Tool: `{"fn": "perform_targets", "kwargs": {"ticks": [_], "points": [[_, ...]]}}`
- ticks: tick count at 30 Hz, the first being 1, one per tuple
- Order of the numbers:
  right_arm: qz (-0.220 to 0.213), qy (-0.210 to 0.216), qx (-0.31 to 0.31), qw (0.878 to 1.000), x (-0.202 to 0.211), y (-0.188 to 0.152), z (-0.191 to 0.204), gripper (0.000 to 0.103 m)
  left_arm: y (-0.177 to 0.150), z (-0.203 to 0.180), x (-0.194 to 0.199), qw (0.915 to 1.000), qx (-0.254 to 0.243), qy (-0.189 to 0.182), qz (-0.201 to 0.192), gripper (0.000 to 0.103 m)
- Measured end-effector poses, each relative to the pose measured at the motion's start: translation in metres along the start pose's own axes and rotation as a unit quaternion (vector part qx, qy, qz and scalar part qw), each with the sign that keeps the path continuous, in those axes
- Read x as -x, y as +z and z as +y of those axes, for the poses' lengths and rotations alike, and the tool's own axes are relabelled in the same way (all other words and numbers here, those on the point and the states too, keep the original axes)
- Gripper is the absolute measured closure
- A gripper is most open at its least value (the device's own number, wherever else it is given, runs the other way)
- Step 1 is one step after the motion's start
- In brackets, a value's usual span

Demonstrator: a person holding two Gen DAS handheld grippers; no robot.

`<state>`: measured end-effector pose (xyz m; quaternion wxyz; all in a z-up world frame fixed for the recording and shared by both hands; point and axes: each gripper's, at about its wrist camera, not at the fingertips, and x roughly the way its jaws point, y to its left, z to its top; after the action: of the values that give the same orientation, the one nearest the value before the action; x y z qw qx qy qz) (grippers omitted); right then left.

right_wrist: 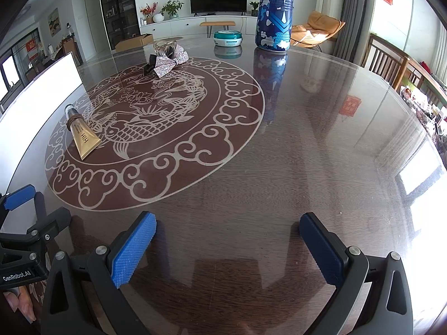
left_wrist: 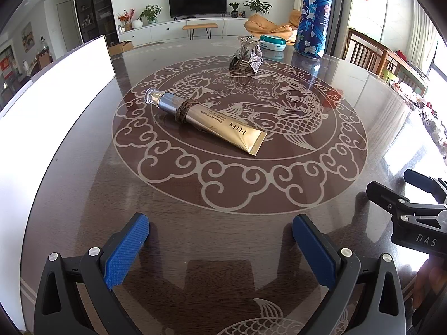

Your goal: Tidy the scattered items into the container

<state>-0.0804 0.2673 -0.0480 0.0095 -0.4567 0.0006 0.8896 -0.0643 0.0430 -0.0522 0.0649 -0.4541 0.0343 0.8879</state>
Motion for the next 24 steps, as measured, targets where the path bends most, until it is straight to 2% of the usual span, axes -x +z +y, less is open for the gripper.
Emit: {"fn": "perform_targets", "kwargs": {"ticks": [12, 17, 24], "points": [[0.001, 0.001, 0.001, 1.0, -0.003, 0.004, 0.001, 0.0, -0.001, 0.001, 0.002, 0.9999, 0.0, -0.013, -0.004, 0.0], [0.001, 0.009, 0.012, 1.0, -0.024, 0.033, 0.005, 0.0, -0.002, 0.004, 0.004, 0.9996, 0.009, -0.026, -0.01, 0.0], [0.001, 0.005, 0.011, 1.0, -0.062, 0.084, 0.009, 0.0, -0.001, 0.002, 0.003, 0.9997, 0.004, -0.021, -0.008, 0.0]]}}
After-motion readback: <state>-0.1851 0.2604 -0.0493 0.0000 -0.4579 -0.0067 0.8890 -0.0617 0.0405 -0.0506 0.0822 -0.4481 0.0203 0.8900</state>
